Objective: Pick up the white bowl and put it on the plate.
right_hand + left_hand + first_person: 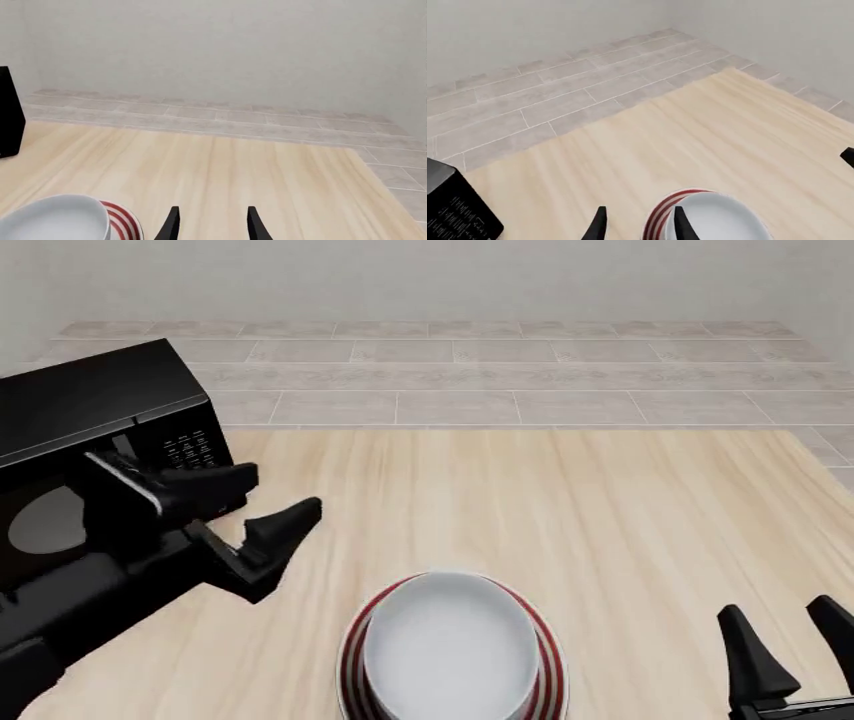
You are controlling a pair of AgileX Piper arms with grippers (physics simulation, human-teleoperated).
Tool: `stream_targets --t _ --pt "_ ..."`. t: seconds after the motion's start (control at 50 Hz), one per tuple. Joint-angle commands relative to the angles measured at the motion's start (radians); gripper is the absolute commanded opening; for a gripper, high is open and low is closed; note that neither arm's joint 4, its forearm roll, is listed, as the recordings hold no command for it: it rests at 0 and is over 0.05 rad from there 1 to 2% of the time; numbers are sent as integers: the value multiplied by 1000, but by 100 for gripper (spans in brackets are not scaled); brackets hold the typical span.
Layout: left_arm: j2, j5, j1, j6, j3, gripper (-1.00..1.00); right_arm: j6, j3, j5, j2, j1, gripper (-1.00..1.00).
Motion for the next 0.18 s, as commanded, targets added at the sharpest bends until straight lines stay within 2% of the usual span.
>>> stream_targets --t 0.02,0.18 --pt "-203 134 92 5 3 100 5 0 -2 0 -3 100" --pt "-287 168 204 -15 25 100 8 0 -6 0 -9 100"
